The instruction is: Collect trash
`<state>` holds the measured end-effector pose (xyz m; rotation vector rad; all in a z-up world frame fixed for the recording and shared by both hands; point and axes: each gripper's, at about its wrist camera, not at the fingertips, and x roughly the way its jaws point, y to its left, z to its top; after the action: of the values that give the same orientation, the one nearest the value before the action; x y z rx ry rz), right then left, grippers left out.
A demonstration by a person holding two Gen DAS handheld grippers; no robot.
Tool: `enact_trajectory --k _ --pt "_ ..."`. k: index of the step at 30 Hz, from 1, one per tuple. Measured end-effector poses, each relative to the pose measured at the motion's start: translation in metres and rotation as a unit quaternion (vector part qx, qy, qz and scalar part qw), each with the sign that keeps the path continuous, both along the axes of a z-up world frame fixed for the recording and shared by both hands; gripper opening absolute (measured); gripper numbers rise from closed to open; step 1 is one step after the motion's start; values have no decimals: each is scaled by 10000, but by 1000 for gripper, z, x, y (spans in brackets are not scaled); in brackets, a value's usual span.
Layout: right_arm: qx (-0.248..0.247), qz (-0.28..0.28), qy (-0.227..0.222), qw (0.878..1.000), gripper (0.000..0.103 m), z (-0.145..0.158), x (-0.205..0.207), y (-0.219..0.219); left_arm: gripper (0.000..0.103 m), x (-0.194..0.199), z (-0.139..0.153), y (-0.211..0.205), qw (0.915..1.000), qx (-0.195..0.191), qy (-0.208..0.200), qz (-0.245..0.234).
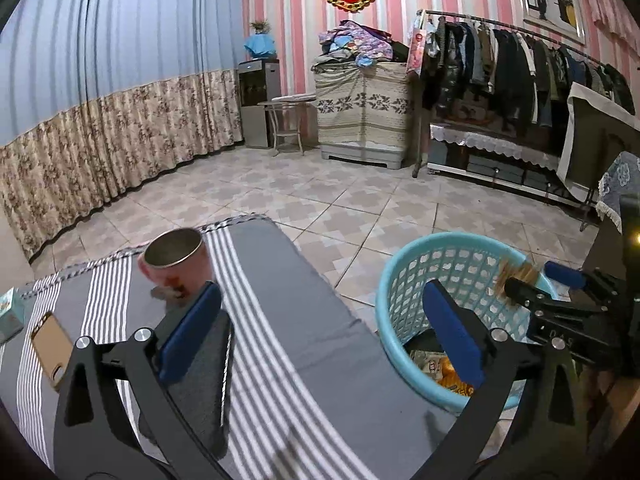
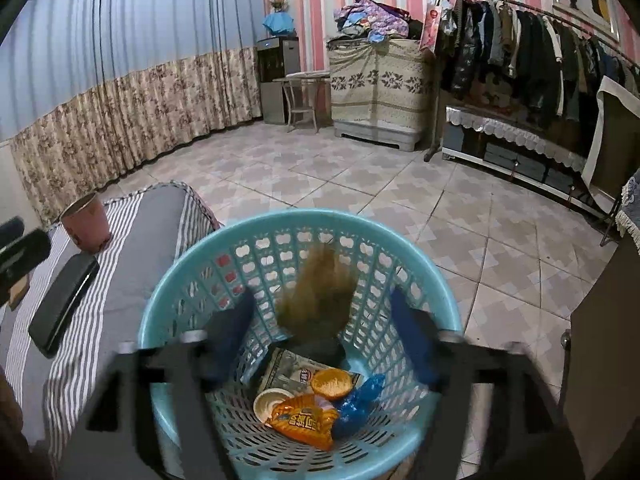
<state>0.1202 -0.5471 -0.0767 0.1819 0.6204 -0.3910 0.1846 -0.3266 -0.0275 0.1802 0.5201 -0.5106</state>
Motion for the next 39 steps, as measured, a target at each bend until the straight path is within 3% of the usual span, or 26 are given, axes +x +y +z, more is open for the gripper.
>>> enact_trajectory --k 3,5,11,22,27,39 --pt "-51 1 -1 10000 79 3 0 -1 98 -2 0 12 9999 -23 14 109" --pt "-72 -30 3 10000 88 5 1 0 98 -4 -1 21 9998 -42 23 178" --pt "-154 20 -156 9998 97 13 -6 9 98 -13 5 60 9988 -185 45 440" --pt "-326 996 -620 9926 98 53 -44 92 98 -57 22 157 9939 -276 -69 1069" --pt "-318 1391 -676 9874 99 57 -66 147 98 -78 26 196 9911 -108 -129 1323" --pt "-243 1542 -831 9842 99 64 -104 217 98 -137 32 266 9850 -478 -368 1615"
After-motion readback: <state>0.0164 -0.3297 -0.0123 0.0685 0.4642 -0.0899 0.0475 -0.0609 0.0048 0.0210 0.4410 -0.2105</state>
